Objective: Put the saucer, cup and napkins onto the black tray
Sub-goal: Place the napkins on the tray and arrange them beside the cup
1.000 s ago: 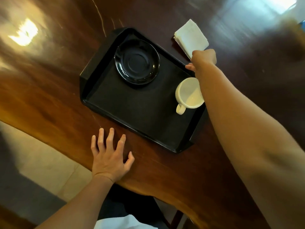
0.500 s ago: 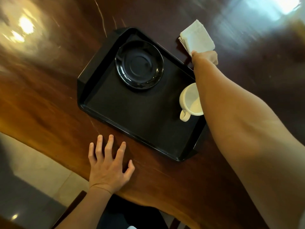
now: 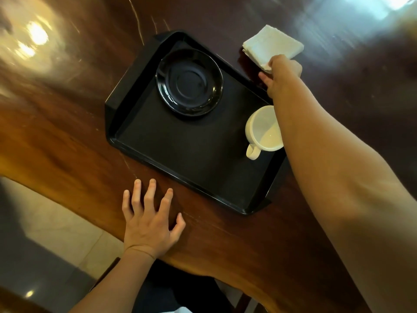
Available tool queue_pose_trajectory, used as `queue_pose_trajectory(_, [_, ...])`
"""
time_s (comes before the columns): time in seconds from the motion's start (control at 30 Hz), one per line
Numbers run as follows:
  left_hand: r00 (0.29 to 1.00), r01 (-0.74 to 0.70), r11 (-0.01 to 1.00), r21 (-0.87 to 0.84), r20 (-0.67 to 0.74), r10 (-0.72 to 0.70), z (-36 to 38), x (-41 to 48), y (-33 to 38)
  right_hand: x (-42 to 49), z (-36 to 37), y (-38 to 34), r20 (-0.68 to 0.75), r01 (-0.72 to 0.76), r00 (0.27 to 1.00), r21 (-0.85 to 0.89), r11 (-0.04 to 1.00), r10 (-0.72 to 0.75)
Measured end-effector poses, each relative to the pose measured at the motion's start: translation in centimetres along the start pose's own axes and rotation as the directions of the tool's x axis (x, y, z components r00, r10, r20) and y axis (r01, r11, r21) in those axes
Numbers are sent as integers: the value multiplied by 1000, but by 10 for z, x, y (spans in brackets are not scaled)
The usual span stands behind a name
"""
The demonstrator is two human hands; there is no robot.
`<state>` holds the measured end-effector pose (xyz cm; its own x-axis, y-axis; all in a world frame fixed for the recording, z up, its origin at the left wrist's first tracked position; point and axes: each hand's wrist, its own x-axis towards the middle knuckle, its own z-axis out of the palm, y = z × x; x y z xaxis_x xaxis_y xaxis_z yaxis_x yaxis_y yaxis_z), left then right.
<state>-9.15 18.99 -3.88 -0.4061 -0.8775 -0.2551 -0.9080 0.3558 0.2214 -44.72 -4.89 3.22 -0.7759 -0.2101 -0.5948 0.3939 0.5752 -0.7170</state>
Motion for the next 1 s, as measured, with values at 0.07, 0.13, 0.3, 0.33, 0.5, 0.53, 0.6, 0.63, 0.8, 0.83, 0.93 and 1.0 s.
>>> queue_pose_trajectory(0.07, [1000,5,1000,8,4,-5,0,0,0,-12,-6,0,87,38,995,134,990,-49])
queue_pose_trajectory(0.13, [1000,-7,1000,5,-5,7,-1,0,3,-28,-20,1,159,43,984,194,980,-74])
queue_pose_trajectory(0.3, [1000,18,1000,19,-6,-18,-1,0,1,-68,-37,24,308,7,946,284,959,-98])
queue_pose_trajectory(0.33, [1000,18,1000,22,-5,-17,-1,0,1,-74,-43,28,332,-5,938,302,953,-100])
queue_pose_trajectory(0.5, [1000,22,999,26,-6,-22,-1,-1,2,-109,-77,45,423,-65,900,368,928,-105])
queue_pose_trajectory(0.53, [1000,26,999,27,-7,-25,-2,-1,2,-116,-83,48,438,-77,893,370,926,-101])
queue_pose_trajectory(0.6, [999,30,999,25,-13,-30,-2,-2,2,-129,-93,57,457,-97,885,364,926,-87])
queue_pose_trajectory(0.63, [1000,28,999,23,-14,-27,-2,-2,2,-135,-98,62,470,-100,878,354,930,-84])
queue_pose_trajectory(0.8, [1000,29,999,26,6,-29,-2,-3,1,-156,-107,96,537,-128,842,286,950,-48])
queue_pose_trajectory(0.83, [999,32,999,27,5,-33,-2,-2,1,-159,-108,101,546,-143,837,276,950,-32])
queue_pose_trajectory(0.93, [999,43,999,21,0,-43,0,-2,2,-165,-110,117,571,-172,821,234,957,8])
queue_pose_trajectory(1.0, [999,39,999,13,-9,-39,1,-2,2,-168,-110,127,580,-192,814,212,958,34])
